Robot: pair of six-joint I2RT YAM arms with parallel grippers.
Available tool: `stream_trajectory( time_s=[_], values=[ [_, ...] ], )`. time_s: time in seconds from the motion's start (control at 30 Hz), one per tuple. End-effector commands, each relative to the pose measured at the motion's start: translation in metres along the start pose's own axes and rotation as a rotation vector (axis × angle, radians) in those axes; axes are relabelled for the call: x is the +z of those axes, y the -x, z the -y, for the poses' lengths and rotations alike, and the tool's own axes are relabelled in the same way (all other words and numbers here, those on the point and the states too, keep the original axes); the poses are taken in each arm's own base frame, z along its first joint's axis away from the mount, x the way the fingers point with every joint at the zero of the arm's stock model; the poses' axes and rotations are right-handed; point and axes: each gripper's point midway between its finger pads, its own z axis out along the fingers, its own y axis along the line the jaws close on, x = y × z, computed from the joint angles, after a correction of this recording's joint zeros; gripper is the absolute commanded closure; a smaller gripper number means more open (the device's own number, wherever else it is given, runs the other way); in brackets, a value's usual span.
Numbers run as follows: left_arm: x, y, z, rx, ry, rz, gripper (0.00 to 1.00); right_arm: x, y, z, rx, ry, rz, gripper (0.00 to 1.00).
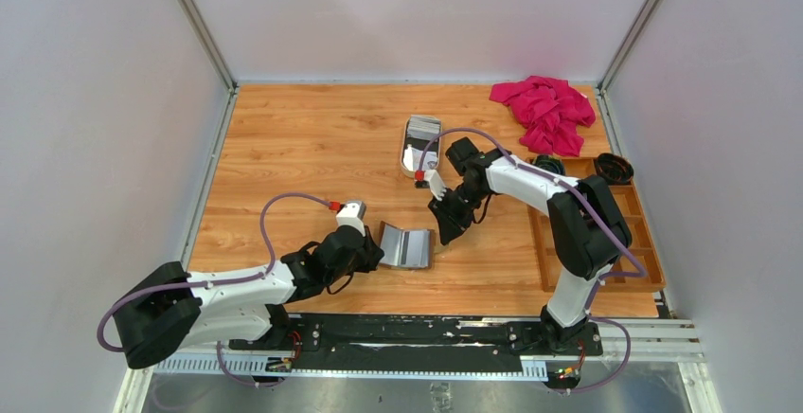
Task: Put the credit cards into the card holder
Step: Open the card holder at the center of the board.
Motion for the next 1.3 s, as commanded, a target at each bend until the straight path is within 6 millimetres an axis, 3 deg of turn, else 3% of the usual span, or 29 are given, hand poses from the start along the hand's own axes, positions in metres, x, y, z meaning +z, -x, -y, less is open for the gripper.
stream_trajectory(
  time_s=[0.0,0.43,0.67,0.97,1.2,1.23,1.27],
  values=[
    [0.001,-0.007,-0.006,0.02,0.013,-0.025,0.95,-0.011,0.005,0.002,-0.007,-0.016,0.014,0.75],
    [0.0,-0.005,0.002,0.021,-0.02,-0.031,0.96,-0.019,0.007,0.004,-0.011,-0.036,0.034,0.62],
    [-0.002,-0.004,0.011,0.022,-0.063,-0.036,0.97,-0.039,0.015,0.006,-0.046,-0.084,0.081,0.53],
    [-0.002,-0.003,0.02,0.019,-0.101,-0.042,0.99,-0.088,0.036,0.004,-0.146,-0.208,0.2,0.49],
    [-0.004,0.001,0.025,0.006,-0.121,-0.036,1.0,-0.153,0.084,-0.027,-0.473,-0.371,0.43,0.49],
    [-0.004,0.001,0.026,0.003,-0.124,-0.035,1.0,-0.156,0.087,-0.033,-0.549,-0.372,0.456,0.41],
    [-0.004,0.001,0.027,-0.001,-0.128,-0.033,1.0,-0.155,0.089,-0.038,-0.582,-0.357,0.469,0.11]
  ],
)
